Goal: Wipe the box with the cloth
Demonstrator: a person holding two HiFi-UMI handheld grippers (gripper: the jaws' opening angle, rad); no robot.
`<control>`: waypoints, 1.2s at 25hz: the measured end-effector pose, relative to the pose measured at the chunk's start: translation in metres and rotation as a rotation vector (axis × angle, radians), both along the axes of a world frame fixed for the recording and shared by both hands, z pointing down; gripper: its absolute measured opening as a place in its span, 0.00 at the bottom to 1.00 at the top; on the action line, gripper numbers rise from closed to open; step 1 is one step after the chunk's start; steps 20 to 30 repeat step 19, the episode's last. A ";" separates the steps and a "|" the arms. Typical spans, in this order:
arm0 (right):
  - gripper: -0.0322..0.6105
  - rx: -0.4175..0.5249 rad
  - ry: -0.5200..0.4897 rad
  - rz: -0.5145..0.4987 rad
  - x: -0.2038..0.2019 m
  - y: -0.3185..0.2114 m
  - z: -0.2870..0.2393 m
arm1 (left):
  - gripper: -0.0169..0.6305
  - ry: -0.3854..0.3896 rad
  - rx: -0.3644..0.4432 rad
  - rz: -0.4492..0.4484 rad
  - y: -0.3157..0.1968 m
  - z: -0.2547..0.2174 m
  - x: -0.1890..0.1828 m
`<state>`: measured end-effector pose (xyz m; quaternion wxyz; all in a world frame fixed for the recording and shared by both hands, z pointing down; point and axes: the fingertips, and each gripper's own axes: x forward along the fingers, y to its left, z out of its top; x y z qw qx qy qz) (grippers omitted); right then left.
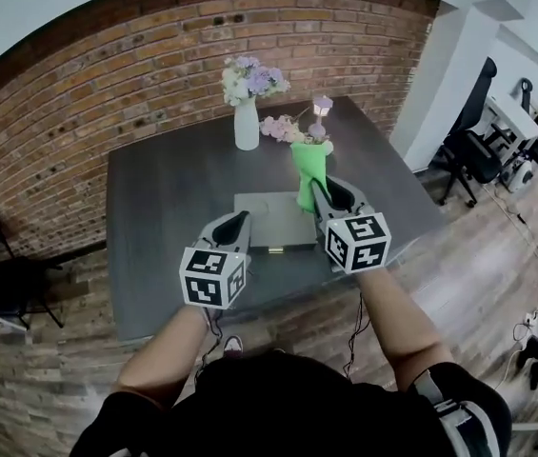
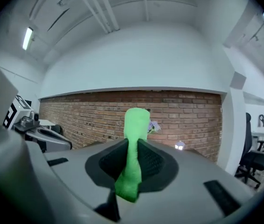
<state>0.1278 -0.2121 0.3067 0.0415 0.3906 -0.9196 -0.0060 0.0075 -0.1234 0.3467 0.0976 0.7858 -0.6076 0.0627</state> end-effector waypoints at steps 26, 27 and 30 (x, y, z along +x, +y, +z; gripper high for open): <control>0.14 0.041 0.032 0.080 -0.003 0.009 -0.021 | 0.04 0.004 0.042 0.071 -0.019 -0.021 -0.015; 0.14 0.041 0.032 0.080 -0.003 0.009 -0.021 | 0.04 0.004 0.042 0.071 -0.019 -0.021 -0.015; 0.14 0.041 0.032 0.080 -0.003 0.009 -0.021 | 0.04 0.004 0.042 0.071 -0.019 -0.021 -0.015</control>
